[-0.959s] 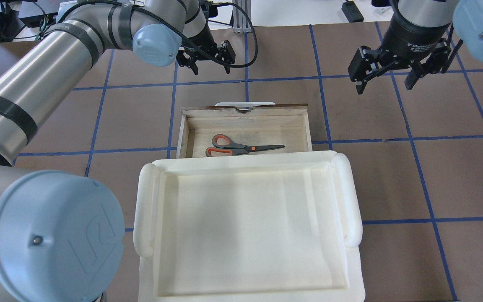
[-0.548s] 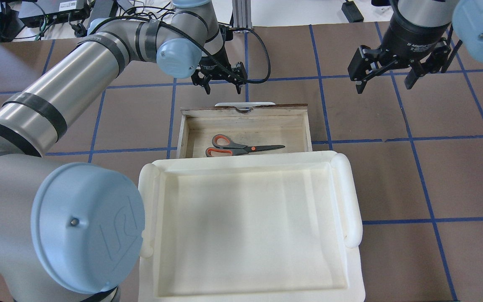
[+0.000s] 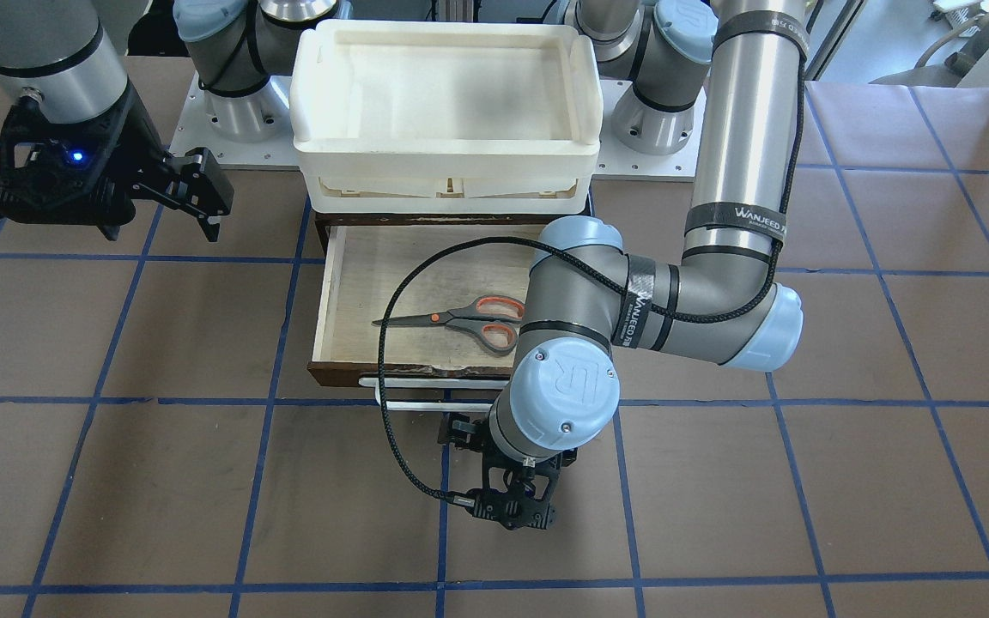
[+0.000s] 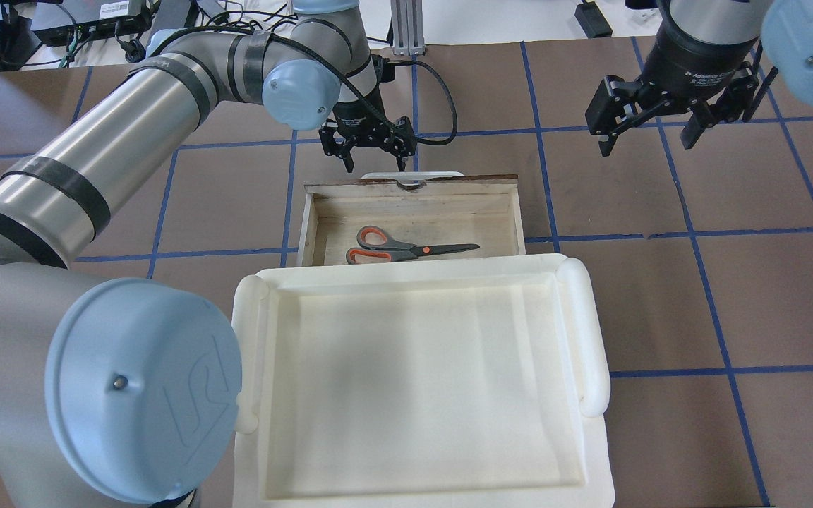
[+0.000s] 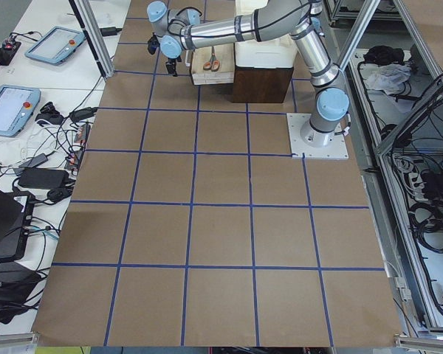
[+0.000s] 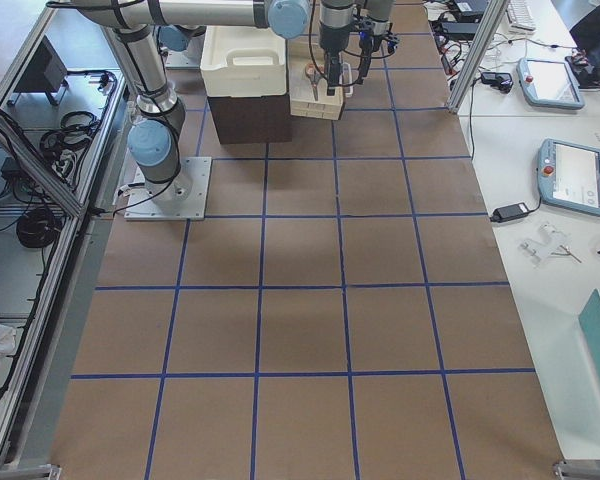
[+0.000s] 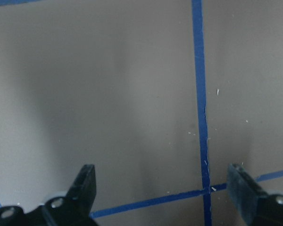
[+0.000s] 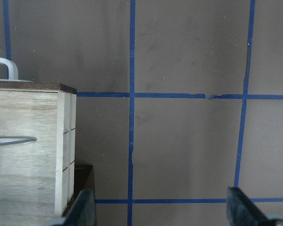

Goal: Put scissors in drawer and close it
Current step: 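Move the left gripper over the drawer's front edge, then push the drawer front away from the robot with the left gripper, then keep pushing the drawer fully shut with the left gripper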

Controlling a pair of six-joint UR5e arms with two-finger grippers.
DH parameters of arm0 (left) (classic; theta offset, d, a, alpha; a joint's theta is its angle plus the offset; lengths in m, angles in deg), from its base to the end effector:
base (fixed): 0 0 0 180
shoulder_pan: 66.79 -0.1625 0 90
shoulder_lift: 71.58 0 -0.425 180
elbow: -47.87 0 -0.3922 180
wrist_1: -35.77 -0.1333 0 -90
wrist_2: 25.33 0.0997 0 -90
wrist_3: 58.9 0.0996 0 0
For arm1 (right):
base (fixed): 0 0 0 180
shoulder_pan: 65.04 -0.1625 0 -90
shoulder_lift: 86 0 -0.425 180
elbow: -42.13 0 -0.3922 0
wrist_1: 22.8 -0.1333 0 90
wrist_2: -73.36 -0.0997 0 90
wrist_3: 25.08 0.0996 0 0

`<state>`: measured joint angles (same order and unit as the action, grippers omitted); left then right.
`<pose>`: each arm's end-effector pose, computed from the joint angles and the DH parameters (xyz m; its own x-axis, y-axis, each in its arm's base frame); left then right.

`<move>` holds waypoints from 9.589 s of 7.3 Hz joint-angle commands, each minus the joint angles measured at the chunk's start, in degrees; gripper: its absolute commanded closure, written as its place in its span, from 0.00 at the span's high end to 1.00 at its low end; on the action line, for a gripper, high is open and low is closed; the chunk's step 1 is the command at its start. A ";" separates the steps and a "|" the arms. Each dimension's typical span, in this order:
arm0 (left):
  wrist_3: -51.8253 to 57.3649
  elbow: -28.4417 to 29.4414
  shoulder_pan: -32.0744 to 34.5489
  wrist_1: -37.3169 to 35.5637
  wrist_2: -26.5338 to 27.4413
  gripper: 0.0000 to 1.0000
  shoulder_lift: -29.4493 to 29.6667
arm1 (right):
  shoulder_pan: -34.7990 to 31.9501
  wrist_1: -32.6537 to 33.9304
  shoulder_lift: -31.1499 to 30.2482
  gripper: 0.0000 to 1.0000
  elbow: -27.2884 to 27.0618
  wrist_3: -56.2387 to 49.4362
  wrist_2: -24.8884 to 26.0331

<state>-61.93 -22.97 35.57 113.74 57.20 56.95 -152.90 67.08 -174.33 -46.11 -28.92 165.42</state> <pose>-0.2972 -0.6730 0.2542 -0.9819 0.1445 0.1220 0.1606 0.9778 0.1344 0.1108 -0.5087 0.4883 -0.9989 -0.0297 0.0358 -0.0296 0.9996 0.0029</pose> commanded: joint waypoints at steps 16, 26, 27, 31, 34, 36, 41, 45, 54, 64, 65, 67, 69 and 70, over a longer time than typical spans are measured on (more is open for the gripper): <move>0.13 -5.19 0.03 6.85 -1.05 1.00 -6.01 | -0.03 0.21 0.09 1.00 0.00 -0.12 0.05; 0.13 -8.44 0.47 7.55 -1.31 1.00 -8.74 | -0.03 -0.06 0.26 1.00 -0.18 -0.03 2.51; 0.13 -8.62 0.65 7.55 -1.40 1.00 -8.92 | -0.03 -0.06 0.26 1.00 -0.18 -0.12 2.51; 0.05 -10.98 1.88 7.55 -1.05 1.00 -10.05 | -0.03 0.20 0.26 1.00 -0.18 0.23 2.43; 0.13 -13.44 1.88 7.73 -1.14 1.00 -11.20 | -0.03 0.29 0.18 1.00 -0.09 0.15 1.99; -0.04 -13.37 1.62 7.47 -1.14 1.00 -11.64 | -0.03 0.21 0.26 1.00 -0.09 0.15 2.25; -5.83 -7.74 0.29 7.64 -4.38 1.00 -7.69 | -0.21 -0.14 0.26 1.00 -0.18 0.06 2.34; -23.74 -6.77 3.63 7.73 -2.99 0.99 -7.33 | -0.21 -0.06 0.35 1.00 -0.18 0.15 2.43; -22.89 -7.91 5.13 15.37 -2.90 1.00 -9.97 | -0.21 0.11 0.44 1.00 -0.88 -0.56 2.43; -21.93 -13.35 6.71 16.25 -1.58 1.00 -12.60 | -0.12 0.73 0.09 1.00 -0.97 0.15 2.25; -21.14 -14.67 6.71 16.34 -1.14 1.00 -13.39 | -0.12 0.65 -0.09 1.00 -0.97 0.23 2.25; -20.70 -15.65 6.71 16.34 -1.14 1.00 -14.19 | -0.12 0.56 -0.09 1.00 -0.97 0.15 2.16; -20.52 -15.74 6.71 17.12 -1.14 1.00 -14.28 | -0.12 0.73 0.17 1.00 -0.97 0.06 1.73; -20.43 -15.74 6.80 17.65 -1.14 1.00 -14.54 | -0.12 0.73 0.18 1.00 -0.97 0.06 1.64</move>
<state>-82.47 -38.67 42.31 130.75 56.06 42.67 -153.02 67.78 -174.23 -47.08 -28.85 167.31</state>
